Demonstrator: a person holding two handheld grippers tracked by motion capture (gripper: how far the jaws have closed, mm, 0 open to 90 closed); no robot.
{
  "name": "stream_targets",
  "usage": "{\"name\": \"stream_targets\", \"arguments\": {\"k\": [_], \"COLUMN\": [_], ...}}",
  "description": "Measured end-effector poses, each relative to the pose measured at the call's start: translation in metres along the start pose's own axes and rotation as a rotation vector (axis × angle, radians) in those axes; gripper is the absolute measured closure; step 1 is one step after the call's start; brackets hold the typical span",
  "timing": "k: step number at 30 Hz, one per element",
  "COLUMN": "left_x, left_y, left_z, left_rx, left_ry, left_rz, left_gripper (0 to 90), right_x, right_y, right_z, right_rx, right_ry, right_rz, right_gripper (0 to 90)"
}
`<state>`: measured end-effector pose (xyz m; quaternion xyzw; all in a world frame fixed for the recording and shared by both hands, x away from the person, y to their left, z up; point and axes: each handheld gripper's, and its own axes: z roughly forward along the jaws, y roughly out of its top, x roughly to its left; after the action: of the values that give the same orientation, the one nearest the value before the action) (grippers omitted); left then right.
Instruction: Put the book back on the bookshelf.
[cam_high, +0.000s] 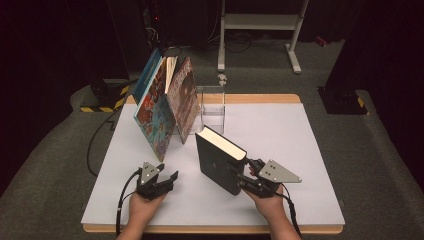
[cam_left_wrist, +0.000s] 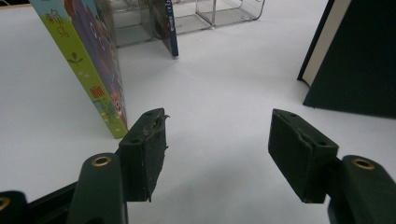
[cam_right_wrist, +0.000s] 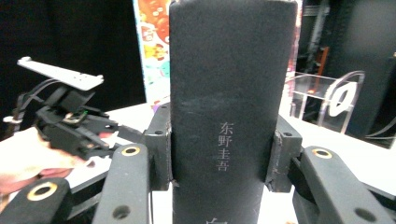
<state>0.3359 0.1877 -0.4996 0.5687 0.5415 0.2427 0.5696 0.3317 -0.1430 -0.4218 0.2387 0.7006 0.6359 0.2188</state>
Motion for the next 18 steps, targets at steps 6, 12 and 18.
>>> {"name": "stream_targets", "arguments": {"k": [6, 12, 18], "left_x": [0.000, 0.000, -0.001], "left_y": [0.000, 0.000, -0.001], "left_z": [0.000, 0.000, 0.001], "left_rx": [-0.005, 0.000, 0.004], "left_ry": [-0.004, -0.001, 0.006], "left_rz": [-0.007, -0.002, 0.007], "left_gripper": [37.0, 37.1, 37.1], "right_x": [-0.012, -0.025, -0.022], "right_y": [0.001, -0.003, -0.008], "right_z": [-0.007, -0.018, -0.023], "right_rx": [-0.006, -0.025, -0.028], "right_ry": [-0.125, -0.223, -0.221], "right_rz": [0.006, 0.018, 0.006], "right_gripper": [54.6, 54.6, 53.6]}}
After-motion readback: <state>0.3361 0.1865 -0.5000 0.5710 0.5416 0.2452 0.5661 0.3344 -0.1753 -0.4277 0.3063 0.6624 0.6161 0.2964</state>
